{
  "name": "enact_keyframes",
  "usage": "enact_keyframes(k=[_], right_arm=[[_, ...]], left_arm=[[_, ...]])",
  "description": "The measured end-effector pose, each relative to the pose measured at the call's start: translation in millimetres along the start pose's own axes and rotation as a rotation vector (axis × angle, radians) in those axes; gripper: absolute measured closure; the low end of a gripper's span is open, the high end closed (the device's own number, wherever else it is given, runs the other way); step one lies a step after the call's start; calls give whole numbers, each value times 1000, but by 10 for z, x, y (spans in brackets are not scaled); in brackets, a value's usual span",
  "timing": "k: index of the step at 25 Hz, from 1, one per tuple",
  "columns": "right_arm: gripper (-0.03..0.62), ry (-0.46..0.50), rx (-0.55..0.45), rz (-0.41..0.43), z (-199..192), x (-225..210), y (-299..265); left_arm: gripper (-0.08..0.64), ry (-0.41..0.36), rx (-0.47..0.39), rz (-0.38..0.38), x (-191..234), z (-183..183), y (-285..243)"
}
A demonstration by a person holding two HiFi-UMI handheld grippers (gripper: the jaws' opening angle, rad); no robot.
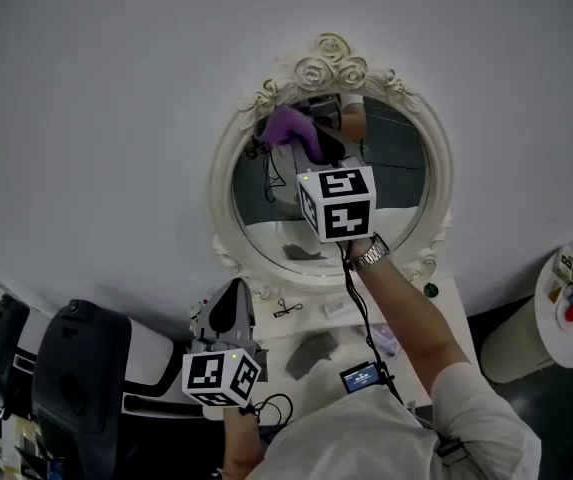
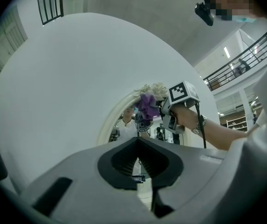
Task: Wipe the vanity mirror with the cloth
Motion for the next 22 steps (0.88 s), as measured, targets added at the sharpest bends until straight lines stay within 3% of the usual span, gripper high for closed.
enact_keyframes(k=[8, 14, 22], right_arm=[[477, -21, 40, -151, -205, -739, 258], [477, -3, 84, -238, -366, -1140, 453], [480, 11, 143, -335, -559, -1546, 681]], left_arm=[[557, 24, 44, -83, -205, -217, -272], [557, 28, 76, -191, -508, -349, -487], [557, 51, 101, -233, -639, -476, -579]])
Point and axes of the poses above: the fingertips, and each gripper's own axes: y backward along the fingers, x to its left, z out of its top, the point moved 1 cm from there along y, backward along the fingers, and after that the axes turned 10 degrees about y, right-handed, at the moved point
